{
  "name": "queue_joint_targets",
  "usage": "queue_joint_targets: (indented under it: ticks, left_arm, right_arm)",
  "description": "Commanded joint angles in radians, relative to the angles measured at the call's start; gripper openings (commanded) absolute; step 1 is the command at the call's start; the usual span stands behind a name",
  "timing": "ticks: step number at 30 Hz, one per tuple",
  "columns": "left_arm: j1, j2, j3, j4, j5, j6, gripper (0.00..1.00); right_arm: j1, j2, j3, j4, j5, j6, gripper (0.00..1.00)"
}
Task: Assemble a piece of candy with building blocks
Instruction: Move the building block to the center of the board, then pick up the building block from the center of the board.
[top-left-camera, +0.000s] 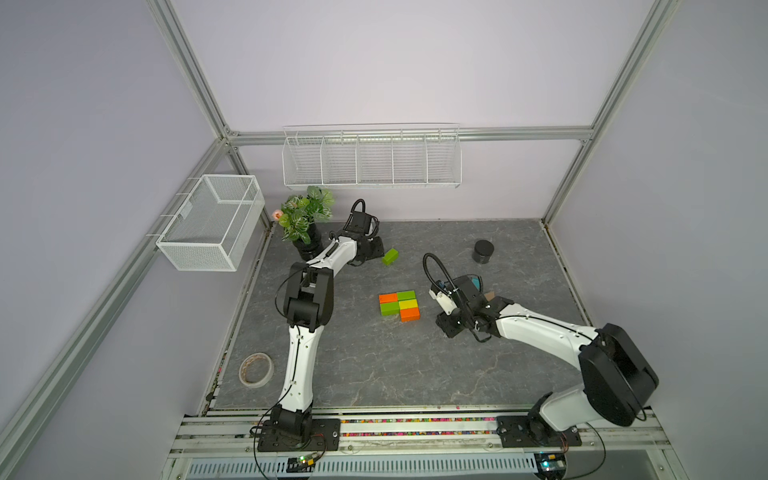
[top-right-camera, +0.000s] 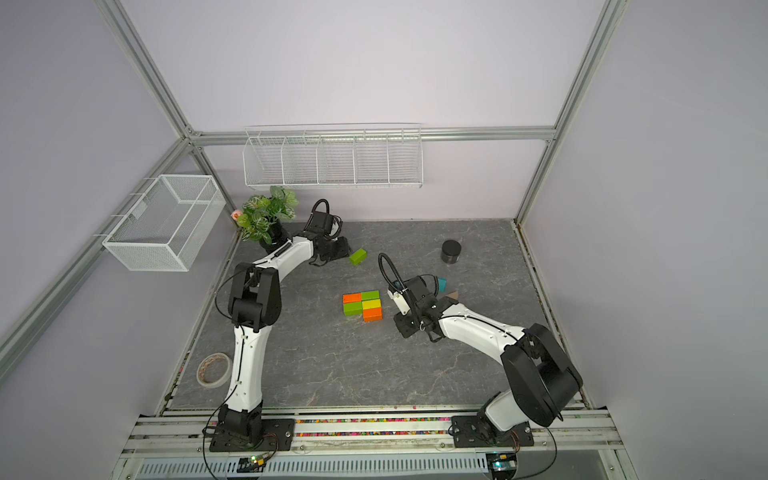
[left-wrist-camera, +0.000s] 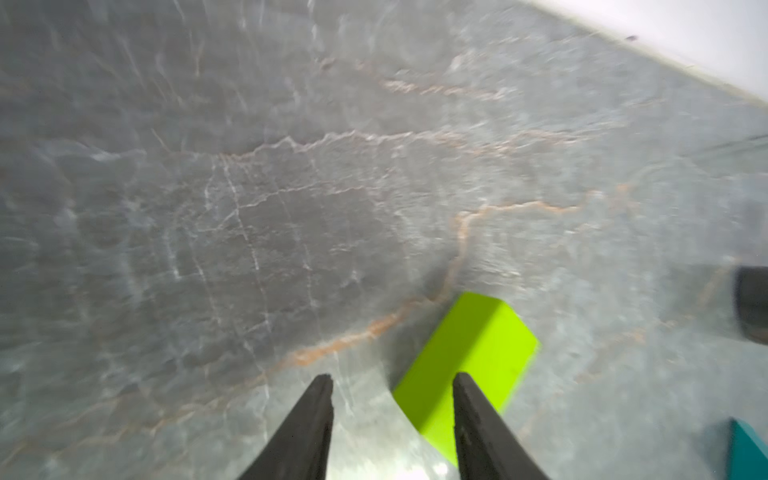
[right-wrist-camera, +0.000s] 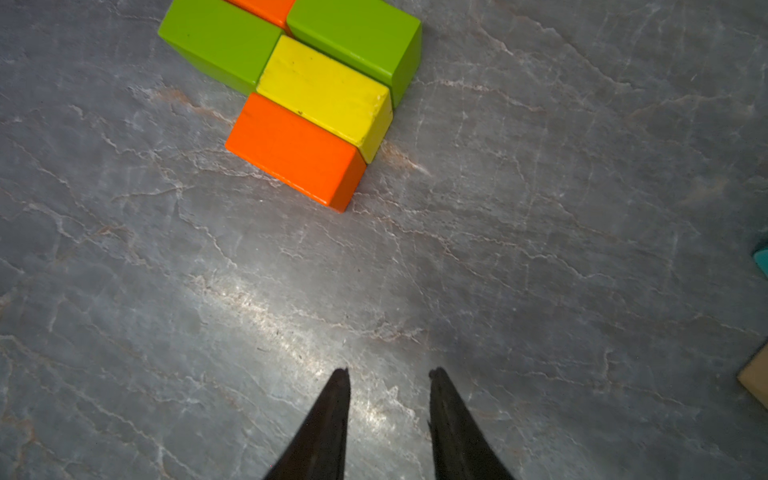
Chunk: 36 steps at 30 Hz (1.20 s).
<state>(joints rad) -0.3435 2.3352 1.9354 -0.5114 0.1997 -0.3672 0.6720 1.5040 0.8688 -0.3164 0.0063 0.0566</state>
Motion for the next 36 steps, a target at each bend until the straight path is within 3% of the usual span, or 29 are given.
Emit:
queue_joint_targets:
  ticks: [1, 6, 14, 18, 22, 36]
  left_arm:
    - [-0.006, -0.049, 0.01, 0.033, 0.045, 0.052, 0.5]
    - [-0.02, 0.016, 0.146, -0.067, 0.093, 0.131, 0.52]
    - [-0.059, 0.149, 0.436, -0.394, 0.018, 0.372, 0.52]
    - [-0.062, 0.142, 0.433, -0.402, -0.091, 0.399, 0.52]
    - [-0.062, 0.142, 0.422, -0.394, -0.128, 0.421, 0.51]
    - [-0.069, 0.236, 0.487, -0.44, -0.06, 0.456, 0.51]
  right_arm:
    - [0.006, 0.006, -0.002, 0.007, -0.006, 0.014, 0.36]
    - [0.007, 0.012, 0.003, -0.001, -0.009, 0.014, 0.36]
    - [0.009, 0.007, 0.003, -0.004, -0.009, 0.017, 0.37]
    - [0.009, 0.012, 0.004, -0.006, -0.013, 0.016, 0.36]
    - [0.009, 0.018, 0.004, -0.004, -0.02, 0.015, 0.36]
    - [0.008, 0.04, 0.004, -0.009, -0.028, 0.017, 0.36]
